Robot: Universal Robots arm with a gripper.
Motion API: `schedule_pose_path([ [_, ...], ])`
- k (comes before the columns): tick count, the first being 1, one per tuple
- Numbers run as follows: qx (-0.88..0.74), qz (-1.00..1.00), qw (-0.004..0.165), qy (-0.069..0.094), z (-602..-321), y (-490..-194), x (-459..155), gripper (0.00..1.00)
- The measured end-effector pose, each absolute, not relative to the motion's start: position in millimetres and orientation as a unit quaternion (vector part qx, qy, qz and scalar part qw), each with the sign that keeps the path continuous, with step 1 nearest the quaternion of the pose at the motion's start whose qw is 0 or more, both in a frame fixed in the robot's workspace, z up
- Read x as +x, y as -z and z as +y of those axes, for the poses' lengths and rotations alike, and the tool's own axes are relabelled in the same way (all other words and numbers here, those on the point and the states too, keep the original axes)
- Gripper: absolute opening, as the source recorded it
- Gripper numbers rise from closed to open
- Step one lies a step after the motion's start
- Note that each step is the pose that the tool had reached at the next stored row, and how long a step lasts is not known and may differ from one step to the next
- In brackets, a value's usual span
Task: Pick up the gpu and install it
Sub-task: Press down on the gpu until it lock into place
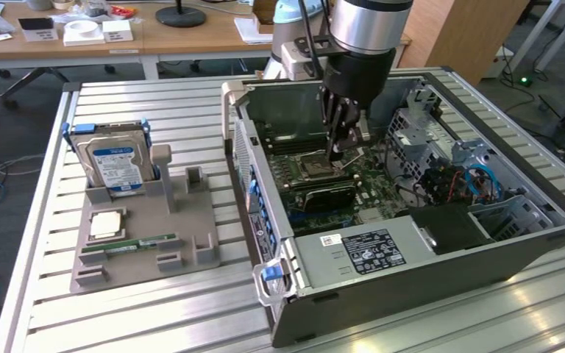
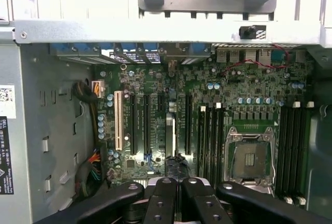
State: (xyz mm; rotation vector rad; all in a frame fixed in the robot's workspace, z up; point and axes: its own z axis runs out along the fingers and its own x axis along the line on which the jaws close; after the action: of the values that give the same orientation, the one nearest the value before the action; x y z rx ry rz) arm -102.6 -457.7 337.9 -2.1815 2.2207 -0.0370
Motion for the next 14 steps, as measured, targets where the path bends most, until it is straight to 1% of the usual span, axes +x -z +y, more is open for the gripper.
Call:
schedule_pose_path([
  [10, -0.7, 0.714, 0.013, 0.013, -457.1, -336.2, -102.6, 0.11],
  [14, -0.697, 0.717, 0.008, 0.009, -455.3, -335.2, -102.6, 0.11],
])
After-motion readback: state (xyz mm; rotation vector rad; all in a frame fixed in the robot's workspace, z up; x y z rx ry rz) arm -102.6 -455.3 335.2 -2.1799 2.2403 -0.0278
